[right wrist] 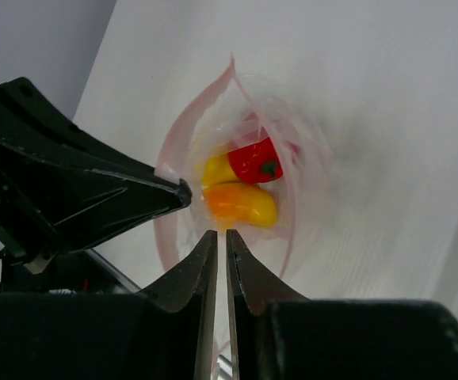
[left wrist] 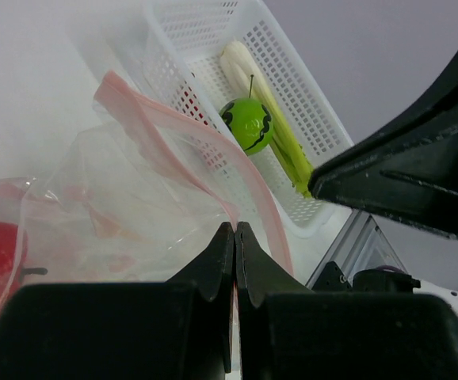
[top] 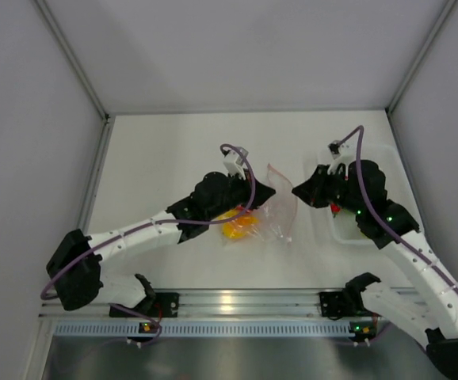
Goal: Open the zip-top bag and remove the fake food
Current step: Pick up the fake fruit from the zipper food storage bag.
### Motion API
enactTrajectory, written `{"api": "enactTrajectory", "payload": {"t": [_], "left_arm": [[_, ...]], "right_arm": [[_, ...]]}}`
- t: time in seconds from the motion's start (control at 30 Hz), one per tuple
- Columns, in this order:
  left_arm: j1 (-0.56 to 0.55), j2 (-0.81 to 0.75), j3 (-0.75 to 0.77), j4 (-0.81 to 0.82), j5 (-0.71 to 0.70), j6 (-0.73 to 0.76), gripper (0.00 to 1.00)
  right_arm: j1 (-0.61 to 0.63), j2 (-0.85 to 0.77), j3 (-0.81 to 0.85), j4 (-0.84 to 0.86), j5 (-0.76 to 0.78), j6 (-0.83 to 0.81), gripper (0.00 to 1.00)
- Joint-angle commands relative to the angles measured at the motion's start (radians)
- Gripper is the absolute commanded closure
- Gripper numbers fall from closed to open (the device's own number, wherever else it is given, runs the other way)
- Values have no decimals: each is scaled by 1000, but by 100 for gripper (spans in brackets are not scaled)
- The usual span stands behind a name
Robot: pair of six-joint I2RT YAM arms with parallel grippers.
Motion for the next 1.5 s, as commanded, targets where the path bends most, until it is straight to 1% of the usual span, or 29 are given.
{"api": "enactTrajectory", "payload": {"t": [0.0,0.03,0.1,0.2,0.23,0.3,0.33,0.37,0.47,0.6,0.7,0.8,0.83,0.93,1.03,1.17,1.3,1.43,1.47], "left_arm": [[0,25,66,37,27,-38,100],[-2,33,74,37,22,-43,100],[-12,47,97,37,18,-48,100],[-32,71,126,39,14,-72,100],[-40,76,148,40,8,-77,100],[-67,90,171,42,-4,-81,100],[-78,96,192,40,-42,-81,100],[-100,100,202,40,-51,-81,100],[-121,107,212,39,-100,-103,100],[-123,94,196,39,-163,-118,100],[-123,91,185,39,-191,-120,100],[-123,102,197,40,-170,-138,100],[-123,106,205,40,-164,-143,100],[-129,113,222,52,-162,-155,100],[-144,102,214,112,-183,-159,100],[-153,108,212,183,-154,-181,100],[-155,125,209,239,-92,-206,100],[-158,143,192,239,-78,-190,100],[-158,142,186,239,-78,-183,100]], "right_arm": [[120,-2,69,-8,127,66,91],[141,-1,72,-11,166,83,93],[187,24,83,-22,190,94,93],[217,73,103,-63,239,97,93],[218,83,106,-73,265,97,93],[217,106,109,-80,266,97,93],[217,114,112,-85,301,97,93],[218,122,121,-91,316,97,94],[217,133,120,-108,387,97,95],[201,124,100,-119,408,93,96],[197,98,66,-97,395,97,96],[197,110,43,-68,350,115,96],[198,114,36,-55,314,123,96],[200,134,-4,13,278,155,97],[201,162,-35,59,237,186,97],[201,194,-67,130,221,232,98],[201,269,-49,160,200,270,98],[195,291,2,148,215,267,98],[191,289,17,102,239,258,98]]}}
